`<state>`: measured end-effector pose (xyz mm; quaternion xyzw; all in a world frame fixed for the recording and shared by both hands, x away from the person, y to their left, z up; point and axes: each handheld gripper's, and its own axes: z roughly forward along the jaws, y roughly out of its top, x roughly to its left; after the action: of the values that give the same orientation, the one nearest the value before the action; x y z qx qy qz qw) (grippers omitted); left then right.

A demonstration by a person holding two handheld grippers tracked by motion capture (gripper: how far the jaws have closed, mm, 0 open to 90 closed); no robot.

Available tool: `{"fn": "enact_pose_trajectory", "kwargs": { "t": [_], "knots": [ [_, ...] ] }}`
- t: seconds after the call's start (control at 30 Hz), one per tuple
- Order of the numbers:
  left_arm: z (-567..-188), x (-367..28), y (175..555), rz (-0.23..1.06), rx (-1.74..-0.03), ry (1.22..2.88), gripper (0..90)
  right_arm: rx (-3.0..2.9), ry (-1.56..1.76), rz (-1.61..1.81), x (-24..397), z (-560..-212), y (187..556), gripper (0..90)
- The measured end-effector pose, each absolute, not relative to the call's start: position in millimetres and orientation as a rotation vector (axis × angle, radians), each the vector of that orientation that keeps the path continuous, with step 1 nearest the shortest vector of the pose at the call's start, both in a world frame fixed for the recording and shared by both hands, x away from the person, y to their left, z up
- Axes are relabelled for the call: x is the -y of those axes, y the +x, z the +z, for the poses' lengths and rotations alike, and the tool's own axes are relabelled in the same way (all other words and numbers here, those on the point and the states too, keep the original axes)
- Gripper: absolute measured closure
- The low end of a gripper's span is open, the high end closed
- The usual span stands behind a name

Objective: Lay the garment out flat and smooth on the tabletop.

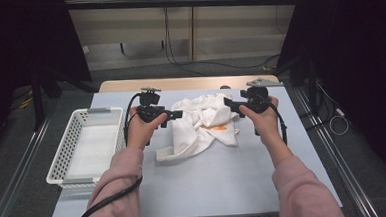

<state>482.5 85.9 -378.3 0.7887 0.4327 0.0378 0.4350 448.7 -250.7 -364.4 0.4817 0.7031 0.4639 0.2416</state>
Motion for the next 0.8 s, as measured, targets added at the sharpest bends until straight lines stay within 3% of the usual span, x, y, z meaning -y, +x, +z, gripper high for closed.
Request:
{"fn": "enact_pose_trajectory", "kwargs": {
  "t": [0.43,0.8],
  "knots": [
    [-392,-93,442,0.122,-1.003,1.997,11.8,-1.973,1.255,1.294,255,-389,397,18.5],
    [-411,-105,427,0.133,-0.993,2.084,9.6,-2.030,1.268,1.234,251,-423,383,16.3]
  ]
}}
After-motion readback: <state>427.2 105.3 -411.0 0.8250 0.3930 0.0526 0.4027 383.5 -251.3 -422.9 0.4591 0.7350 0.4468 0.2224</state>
